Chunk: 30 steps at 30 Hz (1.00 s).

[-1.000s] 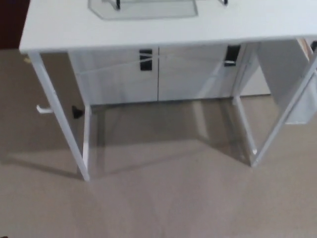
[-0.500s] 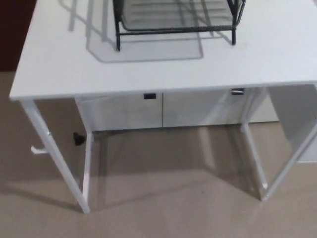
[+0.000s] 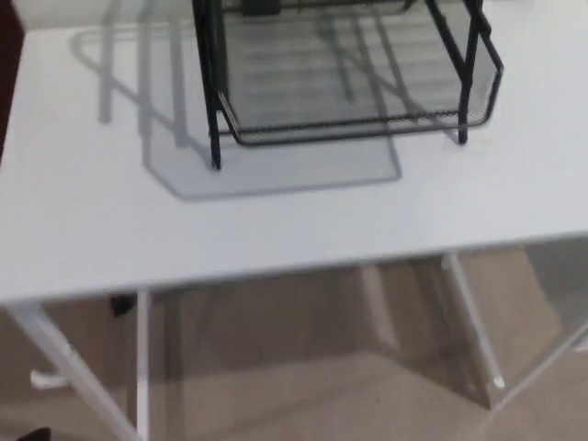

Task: The robot walks towards a file tray kept in the middle of a desk and uses its right hand to grab a tray and pulls it out towards itself

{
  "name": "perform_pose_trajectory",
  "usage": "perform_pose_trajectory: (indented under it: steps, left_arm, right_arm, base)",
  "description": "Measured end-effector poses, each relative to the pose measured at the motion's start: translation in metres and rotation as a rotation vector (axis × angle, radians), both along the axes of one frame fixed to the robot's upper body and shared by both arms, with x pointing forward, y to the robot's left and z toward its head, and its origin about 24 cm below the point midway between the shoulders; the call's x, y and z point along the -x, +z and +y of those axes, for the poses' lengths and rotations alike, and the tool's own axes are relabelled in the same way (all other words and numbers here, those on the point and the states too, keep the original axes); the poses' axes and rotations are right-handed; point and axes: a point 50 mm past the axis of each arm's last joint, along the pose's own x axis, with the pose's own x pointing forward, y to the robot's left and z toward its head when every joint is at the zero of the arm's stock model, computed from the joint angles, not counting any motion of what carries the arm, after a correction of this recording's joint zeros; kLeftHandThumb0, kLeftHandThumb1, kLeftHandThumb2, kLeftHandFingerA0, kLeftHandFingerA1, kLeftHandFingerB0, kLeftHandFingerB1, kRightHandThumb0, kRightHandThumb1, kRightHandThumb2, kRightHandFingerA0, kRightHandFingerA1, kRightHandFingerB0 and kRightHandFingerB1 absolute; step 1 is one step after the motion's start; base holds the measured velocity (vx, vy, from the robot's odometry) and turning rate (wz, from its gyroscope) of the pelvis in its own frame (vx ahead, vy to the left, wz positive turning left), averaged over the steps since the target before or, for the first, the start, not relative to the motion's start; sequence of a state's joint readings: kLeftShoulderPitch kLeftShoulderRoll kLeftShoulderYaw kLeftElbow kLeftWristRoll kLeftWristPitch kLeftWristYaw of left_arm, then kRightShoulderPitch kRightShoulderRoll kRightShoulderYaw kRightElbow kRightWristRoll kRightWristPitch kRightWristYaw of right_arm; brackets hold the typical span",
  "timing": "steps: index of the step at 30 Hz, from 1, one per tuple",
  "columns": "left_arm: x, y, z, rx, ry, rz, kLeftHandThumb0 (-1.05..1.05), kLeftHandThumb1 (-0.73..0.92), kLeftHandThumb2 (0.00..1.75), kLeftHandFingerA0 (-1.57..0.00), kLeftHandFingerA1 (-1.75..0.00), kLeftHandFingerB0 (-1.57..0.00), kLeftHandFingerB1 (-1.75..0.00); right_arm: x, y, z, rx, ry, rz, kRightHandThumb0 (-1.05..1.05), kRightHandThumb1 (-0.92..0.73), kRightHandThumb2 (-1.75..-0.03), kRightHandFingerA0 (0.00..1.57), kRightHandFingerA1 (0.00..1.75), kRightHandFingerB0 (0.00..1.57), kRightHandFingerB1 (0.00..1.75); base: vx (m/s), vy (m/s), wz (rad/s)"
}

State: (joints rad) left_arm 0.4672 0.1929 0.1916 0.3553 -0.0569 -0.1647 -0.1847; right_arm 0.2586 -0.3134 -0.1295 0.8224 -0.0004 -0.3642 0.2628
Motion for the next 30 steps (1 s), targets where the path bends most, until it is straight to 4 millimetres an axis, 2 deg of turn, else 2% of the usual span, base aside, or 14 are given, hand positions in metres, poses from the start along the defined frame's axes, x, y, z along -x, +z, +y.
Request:
perform_pose_trajectory:
  steps: [6, 7, 8, 15, 17, 18, 19, 20, 21, 22, 26, 30]
  left_arm:
    - [0.003, -0.002, -0.007, 0.023, -0.004, 0.0, -0.47, 0.68, 0.6, -0.33, -0.54, -0.23, -0.4]
    - [0.003, -0.001, -0.011, 0.03, -0.011, -0.006, -0.51, 0.54, 0.83, -0.26, -0.57, -0.19, -0.49]
    - [0.003, 0.0, -0.013, 0.034, -0.016, -0.01, -0.47, 0.69, 0.6, -0.3, -0.51, -0.23, -0.4]
    - [0.005, 0.001, -0.028, 0.067, -0.078, 0.003, -0.45, 0.68, 0.61, -0.25, -0.51, -0.21, -0.4]
    - [0.005, 0.0, -0.033, 0.092, -0.099, 0.024, -0.45, 0.66, 0.59, -0.33, -0.52, -0.21, -0.38]
    - [0.006, -0.001, -0.035, 0.103, -0.106, 0.035, -0.44, 0.67, 0.59, -0.32, -0.52, -0.21, -0.38]
    - [0.006, -0.001, -0.036, 0.112, -0.11, 0.043, -0.43, 0.67, 0.59, -0.33, -0.52, -0.21, -0.39]
    - [0.007, -0.001, -0.037, 0.12, -0.113, 0.052, -0.43, 0.67, 0.59, -0.33, -0.52, -0.21, -0.39]
    - [0.008, -0.002, -0.038, 0.13, -0.114, 0.062, -0.33, 0.49, 0.96, -0.3, -0.62, -0.09, -0.5]
    - [0.009, -0.002, -0.039, 0.139, -0.115, 0.069, -0.43, 0.69, 0.6, -0.33, -0.54, -0.2, -0.37]
    - [0.01, 0.0, -0.044, 0.169, -0.117, 0.095, -0.41, 0.69, 0.6, -0.4, -0.62, -0.2, -0.38]
    - [0.011, -0.001, -0.04, 0.172, -0.104, 0.113, -0.43, 0.68, 0.6, -0.38, -0.57, -0.2, -0.37]
  right_arm:
    - [0.002, 0.0, 0.0, 0.0, -0.001, 0.007, -0.7, -0.45, -1.0, 0.53, 0.77, 0.12, 0.52]
    - [0.002, 0.0, 0.0, 0.0, -0.001, 0.007, -0.71, -0.45, -1.0, 0.55, 0.77, 0.13, 0.53]
    - [0.001, 0.0, 0.0, 0.0, -0.001, 0.006, -0.72, -0.45, -1.0, 0.57, 0.78, 0.13, 0.53]
    - [0.001, 0.0, -0.002, 0.004, -0.007, 0.012, -0.69, -0.44, -0.99, 0.55, 0.77, 0.12, 0.52]
    - [0.001, 0.0, -0.002, 0.006, -0.007, 0.01, -0.66, -0.44, -0.99, 0.51, 0.74, 0.11, 0.52]
    - [0.001, 0.0, -0.002, 0.006, -0.007, 0.01, -0.75, -0.65, -0.6, 0.46, 0.72, 0.27, 0.52]
    - [0.001, 0.0, -0.002, 0.006, -0.007, 0.011, -0.69, -0.44, -0.99, 0.51, 0.75, 0.12, 0.52]
    - [0.001, 0.0, -0.002, 0.005, -0.009, 0.012, -0.69, -0.44, -0.99, 0.51, 0.75, 0.12, 0.52]
    - [0.002, -0.001, -0.003, 0.004, -0.012, 0.016, -0.69, -0.44, -0.99, 0.53, 0.76, 0.12, 0.52]
    - [0.003, -0.001, -0.003, 0.003, -0.014, 0.018, -0.7, -0.44, -0.99, 0.53, 0.77, 0.12, 0.52]
    - [0.005, -0.002, -0.002, -0.002, -0.02, 0.021, -0.7, -0.44, -0.99, 0.55, 0.77, 0.13, 0.52]
    - [0.006, -0.004, -0.001, -0.009, -0.021, 0.028, -0.72, -0.44, -1.0, 0.54, 0.78, 0.13, 0.53]
  base:
    - [0.14, 0.121, 0.05]
    - [0.0, 0.0, 0.0]
    - [0.08, -0.024, 0.04]
    - [0.21, -0.078, -0.1]
    - [0.25, -0.054, -0.07]
    - [0.25, -0.045, -0.05]
    - [0.24, -0.036, -0.09]
    - [0.24, -0.026, -0.08]
    - [0.24, -0.021, -0.08]
    - [0.24, -0.011, -0.08]
    - [0.03, 0.198, -0.01]
    - [0.04, 0.221, -0.03]
